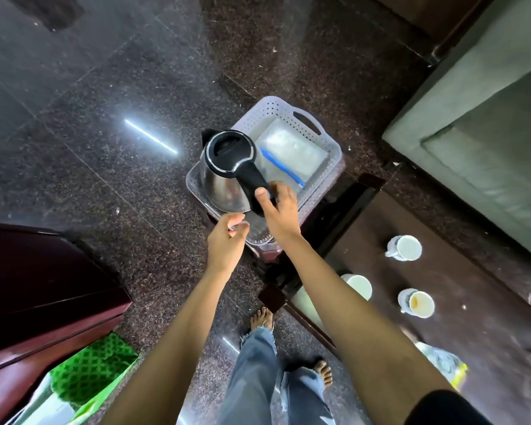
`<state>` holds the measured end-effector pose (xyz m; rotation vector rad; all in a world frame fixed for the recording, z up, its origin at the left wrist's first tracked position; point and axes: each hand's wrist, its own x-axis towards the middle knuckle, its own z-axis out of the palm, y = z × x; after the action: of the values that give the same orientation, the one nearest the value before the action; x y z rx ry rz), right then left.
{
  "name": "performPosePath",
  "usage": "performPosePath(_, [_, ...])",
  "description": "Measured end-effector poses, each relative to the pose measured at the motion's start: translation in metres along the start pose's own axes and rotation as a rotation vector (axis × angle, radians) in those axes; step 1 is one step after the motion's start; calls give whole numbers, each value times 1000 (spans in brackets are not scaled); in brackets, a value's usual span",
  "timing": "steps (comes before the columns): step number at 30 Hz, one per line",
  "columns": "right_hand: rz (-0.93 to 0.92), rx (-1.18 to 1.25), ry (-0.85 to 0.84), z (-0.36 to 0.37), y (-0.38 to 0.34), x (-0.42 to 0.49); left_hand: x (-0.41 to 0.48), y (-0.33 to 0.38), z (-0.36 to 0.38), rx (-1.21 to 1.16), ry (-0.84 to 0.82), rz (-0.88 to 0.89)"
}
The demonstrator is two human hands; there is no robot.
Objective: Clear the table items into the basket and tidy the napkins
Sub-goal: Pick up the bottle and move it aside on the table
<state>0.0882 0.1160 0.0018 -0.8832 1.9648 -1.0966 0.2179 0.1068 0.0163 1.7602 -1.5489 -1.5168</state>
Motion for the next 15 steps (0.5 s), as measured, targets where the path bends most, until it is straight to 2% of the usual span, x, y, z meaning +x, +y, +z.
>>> performPosePath(3, [44,-8,39,-29,9,-24,-21,5,22,10,-59,13])
performPosePath(12, [70,-19,498,-146,80,-143,-108,2,122,87,-260,69])
performPosePath(15, [97,-46,594,-183,115,-185,-139,-3,159,138,-322,60])
